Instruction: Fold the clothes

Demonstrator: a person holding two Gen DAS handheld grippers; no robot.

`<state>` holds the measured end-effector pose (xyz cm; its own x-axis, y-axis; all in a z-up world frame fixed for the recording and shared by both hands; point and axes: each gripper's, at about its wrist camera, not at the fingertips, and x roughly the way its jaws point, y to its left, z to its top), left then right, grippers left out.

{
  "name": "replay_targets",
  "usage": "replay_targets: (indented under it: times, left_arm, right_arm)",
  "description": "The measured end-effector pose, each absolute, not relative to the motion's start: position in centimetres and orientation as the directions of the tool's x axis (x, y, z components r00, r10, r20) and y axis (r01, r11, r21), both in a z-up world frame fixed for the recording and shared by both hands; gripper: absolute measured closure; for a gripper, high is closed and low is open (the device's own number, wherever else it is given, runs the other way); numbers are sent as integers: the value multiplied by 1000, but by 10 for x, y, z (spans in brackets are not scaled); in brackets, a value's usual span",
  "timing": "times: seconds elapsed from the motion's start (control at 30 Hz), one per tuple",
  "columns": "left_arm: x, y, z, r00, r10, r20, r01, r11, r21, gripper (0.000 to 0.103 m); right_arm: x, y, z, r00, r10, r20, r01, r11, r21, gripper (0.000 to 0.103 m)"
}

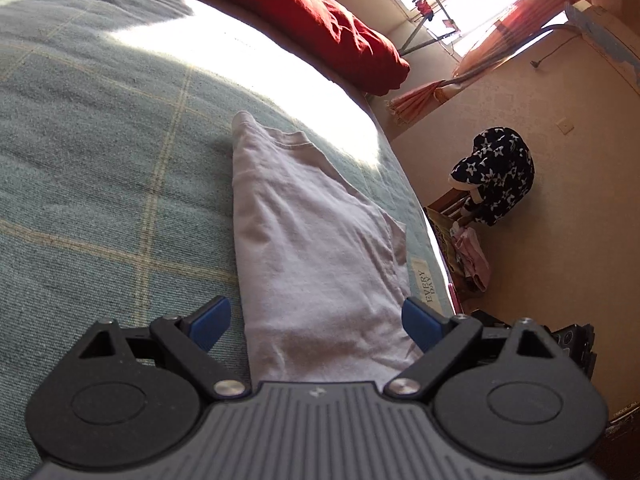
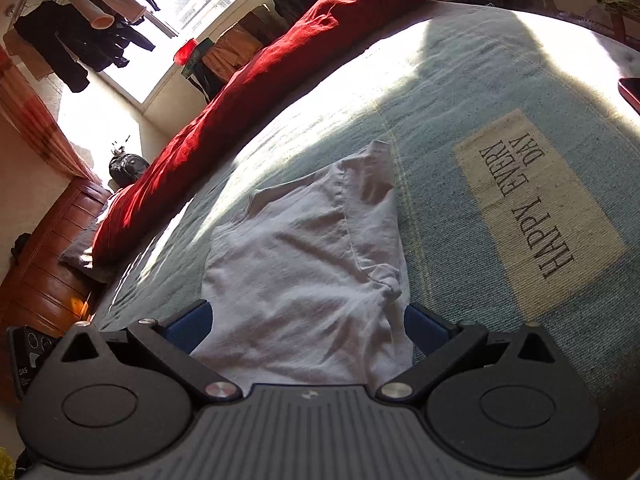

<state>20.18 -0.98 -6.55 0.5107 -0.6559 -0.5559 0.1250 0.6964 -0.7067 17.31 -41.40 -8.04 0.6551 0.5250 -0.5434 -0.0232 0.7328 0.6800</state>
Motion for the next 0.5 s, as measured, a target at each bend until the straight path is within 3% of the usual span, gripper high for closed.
replay_targets:
  times: [0.2,0.5]
  left_arm:
    - [227,-19,-88,465,-683,-563,73,663,-745,11]
    - [272,-30,-105,436,-745,-506,64,586,-808,7]
  right_arm:
    - [215,-431,-110,590,583,-559,39,671,740,0]
    - [261,-427,-128,545,698,-465,-12,561,828,0]
